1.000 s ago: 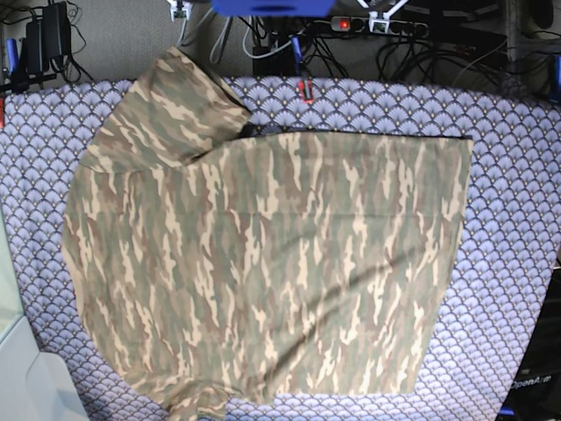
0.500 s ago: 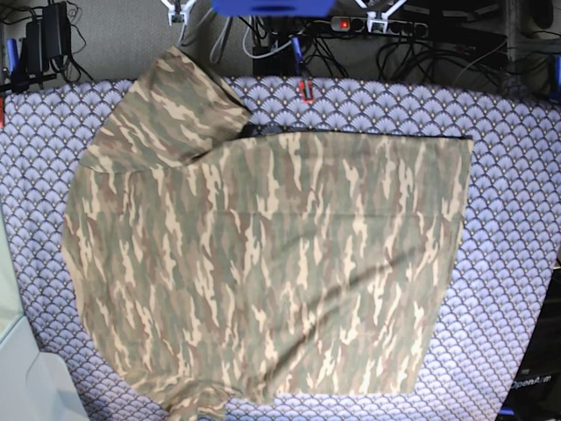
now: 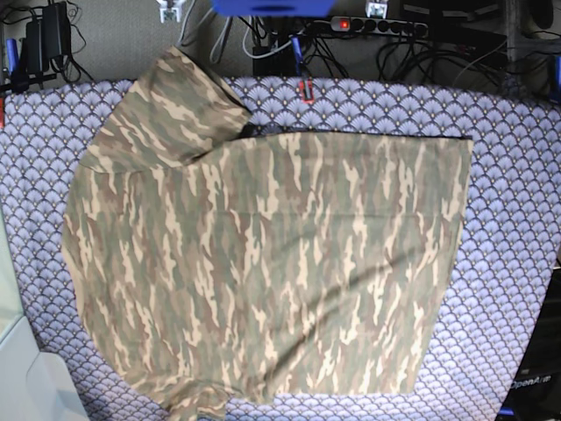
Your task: Fold the T-shirt properly
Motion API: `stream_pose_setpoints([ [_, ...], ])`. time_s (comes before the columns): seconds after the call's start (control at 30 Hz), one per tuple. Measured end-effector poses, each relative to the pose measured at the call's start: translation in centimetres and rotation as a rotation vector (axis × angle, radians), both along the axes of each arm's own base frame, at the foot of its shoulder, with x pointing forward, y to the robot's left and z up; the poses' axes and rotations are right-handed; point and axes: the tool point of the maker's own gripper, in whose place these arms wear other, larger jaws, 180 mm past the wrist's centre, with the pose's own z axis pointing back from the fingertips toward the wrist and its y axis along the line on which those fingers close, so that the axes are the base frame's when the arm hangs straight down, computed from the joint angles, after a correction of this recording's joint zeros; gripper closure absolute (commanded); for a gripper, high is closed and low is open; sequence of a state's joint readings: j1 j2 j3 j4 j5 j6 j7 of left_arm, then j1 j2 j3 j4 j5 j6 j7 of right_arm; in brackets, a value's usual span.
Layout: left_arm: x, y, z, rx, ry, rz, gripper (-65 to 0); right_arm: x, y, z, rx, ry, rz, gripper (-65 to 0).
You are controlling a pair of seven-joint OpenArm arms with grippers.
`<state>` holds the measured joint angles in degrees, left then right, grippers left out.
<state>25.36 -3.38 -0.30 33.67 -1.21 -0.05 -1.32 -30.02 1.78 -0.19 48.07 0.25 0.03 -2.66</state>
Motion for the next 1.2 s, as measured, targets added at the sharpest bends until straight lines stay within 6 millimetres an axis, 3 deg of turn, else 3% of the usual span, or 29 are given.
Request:
stream_pose_setpoints([
  [0.27, 0.5, 1.6, 3.3, 0.020, -0.113, 0.042, -0.3, 0.2, -0.6, 4.2, -0.013, -0.106, 0.023, 0.0],
  [0.4, 1.5, 4.4, 6.8, 0.082, -0.210, 0.076, -0.3, 0.6, -0.6, 6.7, -0.016, -0.160, 0.033, 0.0],
  [0.6, 4.5, 3.4, 12.6, 0.053, -0.350, 0.021, -0.3, 2.8, -0.4, 11.0, -0.018, -0.279, 0.047, 0.0],
  [0.67, 4.8, 3.9, 14.2, 0.072, -0.329, 0.013, -0.3, 3.4, -1.4, 12.5, -0.041, -0.305, 0.035, 0.0],
  [0.77, 7.2, 3.3, 17.1, 0.060, -0.386, 0.001, -0.3, 5.1, -3.6, 15.2, -0.100, -0.381, 0.026, 0.0],
  [0.9, 9.3, 2.4, 20.7, 0.049, -0.468, -0.010, -0.3, 6.8, -4.3, 18.1, -0.090, -0.420, -0.026, 0.0],
  [1.03, 11.1, 2.4, 23.3, 0.052, -0.537, -0.016, -0.4, 10.0, -5.8, 21.3, -0.039, -0.499, -0.053, -0.8],
  [1.2, 13.4, 4.0, 24.9, 0.101, -0.613, 0.003, -0.4, 14.0, -4.8, 22.0, 0.114, -0.492, 0.002, -11.7],
])
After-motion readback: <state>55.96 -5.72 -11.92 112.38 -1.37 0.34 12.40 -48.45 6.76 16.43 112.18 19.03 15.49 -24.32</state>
